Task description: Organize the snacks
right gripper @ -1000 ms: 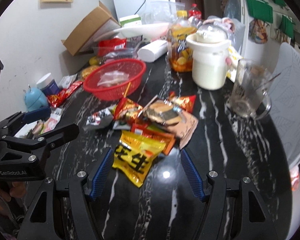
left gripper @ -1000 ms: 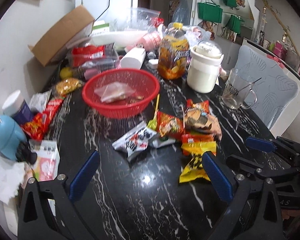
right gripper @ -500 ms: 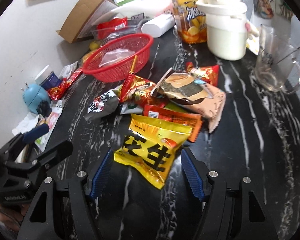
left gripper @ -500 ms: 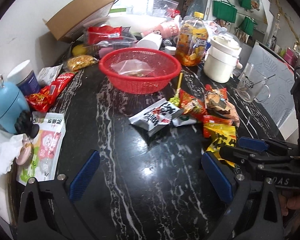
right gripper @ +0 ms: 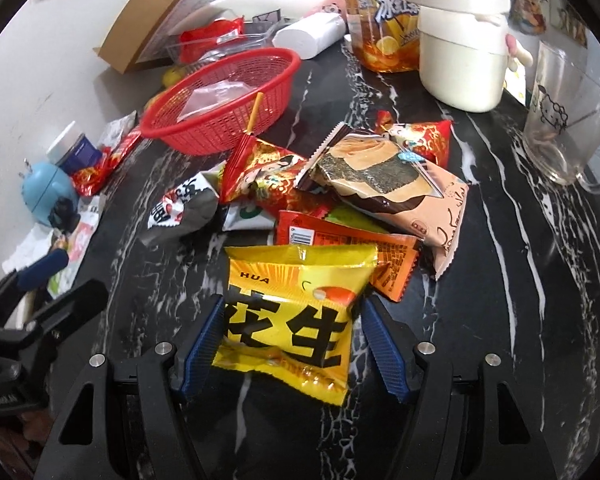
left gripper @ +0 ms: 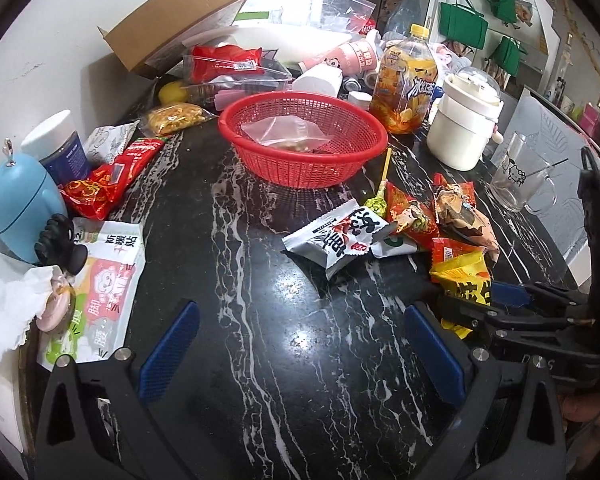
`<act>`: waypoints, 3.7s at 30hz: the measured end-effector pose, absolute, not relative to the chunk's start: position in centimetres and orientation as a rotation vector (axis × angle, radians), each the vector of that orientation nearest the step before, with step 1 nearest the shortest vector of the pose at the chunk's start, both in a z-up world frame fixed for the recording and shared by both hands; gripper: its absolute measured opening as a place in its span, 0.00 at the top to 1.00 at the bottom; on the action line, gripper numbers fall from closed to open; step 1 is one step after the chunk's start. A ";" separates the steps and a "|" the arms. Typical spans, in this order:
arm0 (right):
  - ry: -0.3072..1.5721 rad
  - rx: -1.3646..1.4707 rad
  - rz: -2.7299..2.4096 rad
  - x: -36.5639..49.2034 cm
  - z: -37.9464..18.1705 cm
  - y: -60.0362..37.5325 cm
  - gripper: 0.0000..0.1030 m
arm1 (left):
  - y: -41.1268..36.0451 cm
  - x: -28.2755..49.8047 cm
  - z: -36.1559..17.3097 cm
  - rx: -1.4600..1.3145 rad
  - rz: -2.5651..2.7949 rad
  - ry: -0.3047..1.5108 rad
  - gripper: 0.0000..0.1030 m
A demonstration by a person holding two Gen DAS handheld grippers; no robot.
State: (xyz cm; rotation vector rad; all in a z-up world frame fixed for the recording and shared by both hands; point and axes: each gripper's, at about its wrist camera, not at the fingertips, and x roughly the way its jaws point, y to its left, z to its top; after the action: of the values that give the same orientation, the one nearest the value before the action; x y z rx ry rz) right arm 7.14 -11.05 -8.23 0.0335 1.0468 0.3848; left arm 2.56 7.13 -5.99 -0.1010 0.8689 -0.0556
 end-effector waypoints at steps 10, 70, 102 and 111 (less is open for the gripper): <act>0.985 0.012 0.398 5.3 -6.7 -12.7 0.49 | 5.4 3.2 -6.0 -0.102 -0.096 0.878 0.00; 1.033 0.113 0.393 5.0 -7.9 -17.1 0.49 | 1.6 3.9 -8.5 -0.016 -0.244 1.029 0.61; 1.017 0.071 0.379 4.5 -7.9 -16.6 0.49 | 2.0 3.4 -8.2 -0.037 -0.176 0.978 0.64; 0.995 0.092 0.449 4.5 -6.3 -15.8 0.49 | 2.5 3.0 -5.7 -0.073 -0.194 0.917 0.64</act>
State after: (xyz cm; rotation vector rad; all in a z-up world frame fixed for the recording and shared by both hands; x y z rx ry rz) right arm 4.45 -15.77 -6.30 0.0918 0.9949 0.4493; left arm 3.04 2.50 -5.72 -0.0731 0.9166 -0.1940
